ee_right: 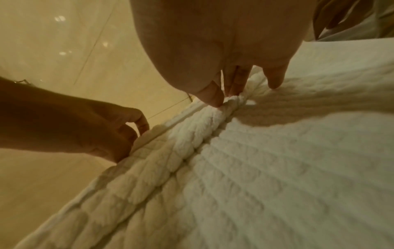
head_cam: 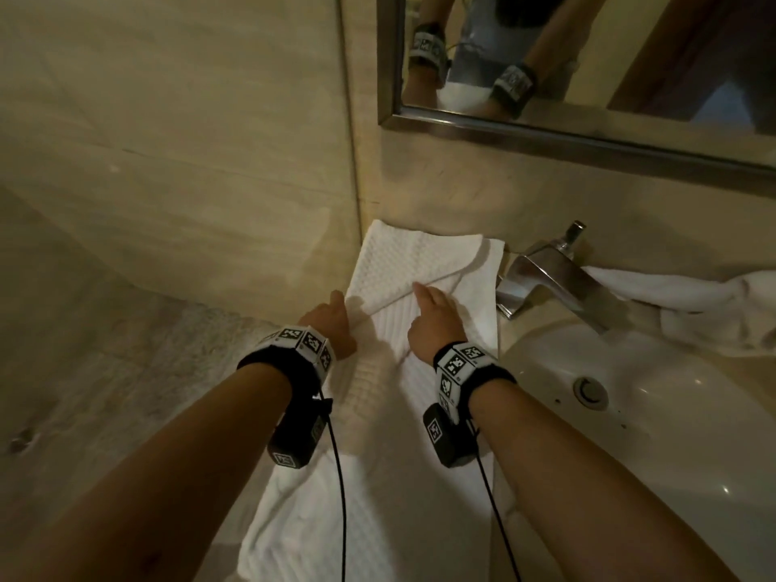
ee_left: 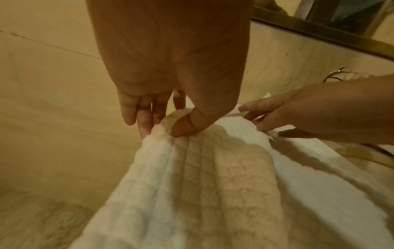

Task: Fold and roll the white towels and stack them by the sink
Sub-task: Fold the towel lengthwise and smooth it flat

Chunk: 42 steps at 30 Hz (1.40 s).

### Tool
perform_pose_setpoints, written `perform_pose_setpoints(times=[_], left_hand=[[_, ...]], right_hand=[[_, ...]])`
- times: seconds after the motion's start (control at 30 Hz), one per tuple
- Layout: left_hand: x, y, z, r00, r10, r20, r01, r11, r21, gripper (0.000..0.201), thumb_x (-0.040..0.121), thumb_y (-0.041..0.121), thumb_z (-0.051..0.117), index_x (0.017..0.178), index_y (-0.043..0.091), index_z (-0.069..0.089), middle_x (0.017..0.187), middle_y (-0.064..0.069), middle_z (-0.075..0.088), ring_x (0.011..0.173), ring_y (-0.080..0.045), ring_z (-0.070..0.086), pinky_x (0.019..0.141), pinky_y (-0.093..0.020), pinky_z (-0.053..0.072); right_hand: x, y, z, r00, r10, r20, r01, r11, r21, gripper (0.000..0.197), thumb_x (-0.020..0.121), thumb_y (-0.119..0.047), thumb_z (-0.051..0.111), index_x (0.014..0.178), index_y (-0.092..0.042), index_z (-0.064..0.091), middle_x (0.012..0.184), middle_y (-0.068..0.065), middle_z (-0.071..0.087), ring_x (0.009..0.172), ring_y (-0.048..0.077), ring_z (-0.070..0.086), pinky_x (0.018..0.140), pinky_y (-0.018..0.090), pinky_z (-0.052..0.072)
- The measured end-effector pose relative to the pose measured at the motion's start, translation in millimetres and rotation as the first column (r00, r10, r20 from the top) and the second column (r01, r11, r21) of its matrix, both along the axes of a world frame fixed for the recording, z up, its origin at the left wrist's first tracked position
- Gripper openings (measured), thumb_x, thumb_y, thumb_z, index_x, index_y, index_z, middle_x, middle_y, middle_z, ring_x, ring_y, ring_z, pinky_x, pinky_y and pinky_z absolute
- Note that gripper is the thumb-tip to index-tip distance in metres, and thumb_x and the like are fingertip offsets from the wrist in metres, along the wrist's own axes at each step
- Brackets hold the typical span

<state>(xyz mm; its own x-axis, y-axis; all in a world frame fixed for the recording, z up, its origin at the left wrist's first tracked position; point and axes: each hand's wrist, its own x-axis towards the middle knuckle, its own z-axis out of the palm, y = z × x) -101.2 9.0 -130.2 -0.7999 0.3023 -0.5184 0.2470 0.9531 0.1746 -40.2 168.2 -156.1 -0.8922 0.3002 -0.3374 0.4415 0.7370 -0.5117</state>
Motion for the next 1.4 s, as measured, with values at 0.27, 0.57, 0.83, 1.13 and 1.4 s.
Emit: perform_pose_setpoints(times=[0.27, 0.57, 0.83, 1.13, 1.4], left_hand=[[8.8, -10.9, 9.2, 0.978, -0.202, -0.057, 0.197, 0.977, -0.078, 0.034, 0.099, 0.029, 0.036, 0.123, 0.008, 0.047, 0.120, -0.019, 0.055, 0.107, -0.034, 0.055, 0.081, -0.036, 0.042], [31.1, 16.7, 47.8, 0.925, -0.378, 0.025, 0.379, 0.922, -0.078, 0.052, 0.093, 0.047, 0.051, 0.121, 0.004, 0.056, 0.123, -0.014, 0.059, 0.112, -0.029, 0.056, 0.083, -0.031, 0.043], [71.8, 64.7, 39.9, 0.795, -0.588, 0.150, 0.598, 0.801, -0.031, 0.039, 0.088, 0.026, 0.060, 0.119, 0.001, 0.058, 0.115, -0.017, 0.060, 0.105, -0.032, 0.059, 0.081, -0.034, 0.046], [72.0, 74.3, 37.4, 0.831, -0.459, 0.315, 0.480, 0.877, 0.012, 0.045, 0.093, 0.039, 0.056, 0.117, 0.002, 0.057, 0.102, -0.010, 0.063, 0.087, -0.025, 0.063, 0.062, -0.023, 0.045], [57.1, 40.2, 40.8, 0.909, -0.223, 0.352, 0.177, 0.971, 0.158, 0.021, 0.086, 0.002, 0.048, 0.098, 0.012, 0.062, 0.097, -0.008, 0.064, 0.086, -0.026, 0.065, 0.072, -0.032, 0.056]], right_hand=[[-11.0, 7.4, 1.1, 1.000, 0.022, 0.013, -0.022, 1.000, 0.014, 0.065, 0.093, -0.007, 0.039, 0.152, -0.026, 0.019, 0.154, 0.006, 0.020, 0.140, 0.028, 0.022, 0.116, 0.037, 0.023], [-10.9, 11.8, 7.5, 0.871, -0.454, -0.190, 0.400, 0.878, -0.263, 0.035, 0.098, -0.012, 0.041, 0.126, -0.007, 0.061, 0.134, 0.010, 0.054, 0.121, 0.028, 0.050, 0.095, 0.024, 0.038], [9.0, 52.5, 24.6, 0.727, -0.647, -0.231, 0.604, 0.762, -0.233, 0.020, 0.094, -0.012, 0.055, 0.105, -0.003, 0.069, 0.107, 0.016, 0.068, 0.104, 0.032, 0.061, 0.081, 0.027, 0.043], [25.2, 71.1, -1.3, 0.862, -0.486, -0.142, 0.494, 0.870, 0.019, 0.019, 0.094, -0.012, 0.057, 0.110, -0.009, 0.067, 0.116, 0.012, 0.064, 0.106, 0.026, 0.062, 0.086, 0.030, 0.048], [33.1, 33.8, 0.1, 0.923, -0.277, -0.269, 0.348, 0.898, 0.271, 0.025, 0.086, -0.005, 0.054, 0.110, -0.012, 0.056, 0.128, 0.014, 0.038, 0.116, 0.031, 0.035, 0.098, 0.034, 0.032]])
